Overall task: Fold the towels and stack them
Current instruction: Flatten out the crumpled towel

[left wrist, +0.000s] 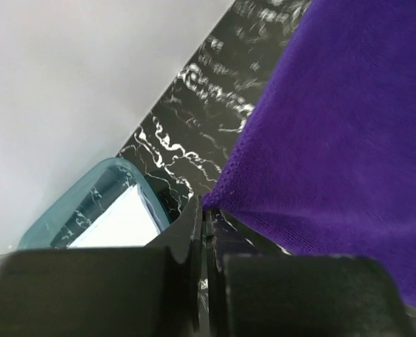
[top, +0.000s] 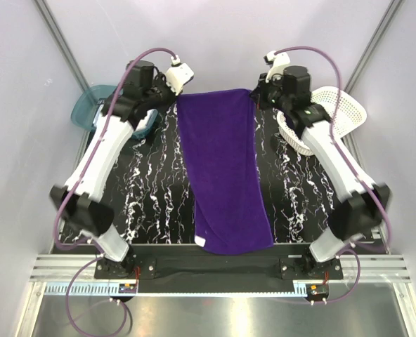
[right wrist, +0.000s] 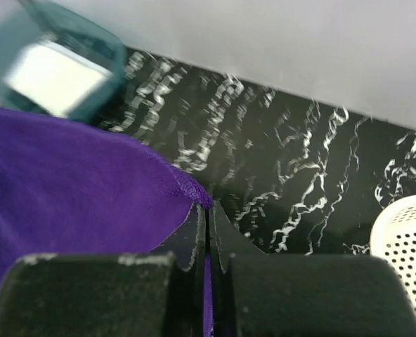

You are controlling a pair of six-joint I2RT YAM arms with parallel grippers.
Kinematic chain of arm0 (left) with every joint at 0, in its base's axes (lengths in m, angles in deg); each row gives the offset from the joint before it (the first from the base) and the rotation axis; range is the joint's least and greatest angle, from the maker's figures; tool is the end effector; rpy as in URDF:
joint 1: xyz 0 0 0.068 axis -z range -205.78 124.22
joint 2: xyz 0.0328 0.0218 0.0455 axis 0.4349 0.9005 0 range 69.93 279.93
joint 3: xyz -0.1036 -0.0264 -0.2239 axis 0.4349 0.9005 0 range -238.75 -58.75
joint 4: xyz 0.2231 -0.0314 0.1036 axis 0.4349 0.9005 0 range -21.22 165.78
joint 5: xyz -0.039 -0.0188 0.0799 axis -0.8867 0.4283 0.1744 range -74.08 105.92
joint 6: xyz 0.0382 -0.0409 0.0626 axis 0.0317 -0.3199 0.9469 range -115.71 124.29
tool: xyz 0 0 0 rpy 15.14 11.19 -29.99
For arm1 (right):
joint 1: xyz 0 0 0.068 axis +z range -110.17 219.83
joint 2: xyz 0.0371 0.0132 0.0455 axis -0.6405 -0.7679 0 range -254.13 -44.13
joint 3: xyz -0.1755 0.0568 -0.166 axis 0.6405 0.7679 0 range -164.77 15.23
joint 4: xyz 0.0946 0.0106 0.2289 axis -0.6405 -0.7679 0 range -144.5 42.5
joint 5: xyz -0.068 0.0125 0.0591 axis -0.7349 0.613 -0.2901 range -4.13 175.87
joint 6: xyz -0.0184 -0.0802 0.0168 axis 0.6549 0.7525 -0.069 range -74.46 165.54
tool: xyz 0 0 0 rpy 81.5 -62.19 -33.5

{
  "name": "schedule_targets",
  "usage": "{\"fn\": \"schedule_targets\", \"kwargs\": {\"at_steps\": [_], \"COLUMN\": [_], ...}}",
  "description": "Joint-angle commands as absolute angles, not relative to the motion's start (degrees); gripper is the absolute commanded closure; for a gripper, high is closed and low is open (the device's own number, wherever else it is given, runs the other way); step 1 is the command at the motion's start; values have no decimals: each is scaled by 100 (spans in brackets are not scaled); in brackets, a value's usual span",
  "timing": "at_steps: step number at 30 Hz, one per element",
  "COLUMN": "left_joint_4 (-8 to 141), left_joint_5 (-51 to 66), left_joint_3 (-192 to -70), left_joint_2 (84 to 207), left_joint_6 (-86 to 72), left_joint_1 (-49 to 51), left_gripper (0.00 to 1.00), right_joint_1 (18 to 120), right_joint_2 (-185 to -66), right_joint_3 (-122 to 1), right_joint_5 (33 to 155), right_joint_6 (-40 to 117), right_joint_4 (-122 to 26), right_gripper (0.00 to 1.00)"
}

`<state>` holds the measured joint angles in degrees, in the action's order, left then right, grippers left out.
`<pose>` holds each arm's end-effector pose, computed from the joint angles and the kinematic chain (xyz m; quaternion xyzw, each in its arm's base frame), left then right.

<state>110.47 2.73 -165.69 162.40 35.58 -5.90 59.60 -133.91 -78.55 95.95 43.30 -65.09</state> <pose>0.3404 -0.1410 0.4008 0.4201 0.7390 -0.0461 0.5246 0.3601 0.1430 0.3934 -0.1729 0.7653 0.1854 0.5916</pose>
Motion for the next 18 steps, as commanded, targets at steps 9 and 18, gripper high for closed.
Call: {"fn": "schedule_targets", "kwargs": {"at_steps": [9, 18], "left_joint_4": [9410, 8794], "left_joint_5": [-508, -729], "left_joint_3": [-17785, -16749], "left_joint_2": [18761, 18780], "left_joint_6": [4279, 4191], "left_joint_1": [-1145, -1145], "left_gripper": [100, 100], "right_joint_1": [4933, 4827], "right_joint_2": [-16109, -16542], "right_joint_3": [-9612, -9323], "right_joint_5": [11433, 11575], "right_joint_6": [4738, 4914], "right_joint_4": [-5577, -5497], "right_gripper": [100, 100]}}
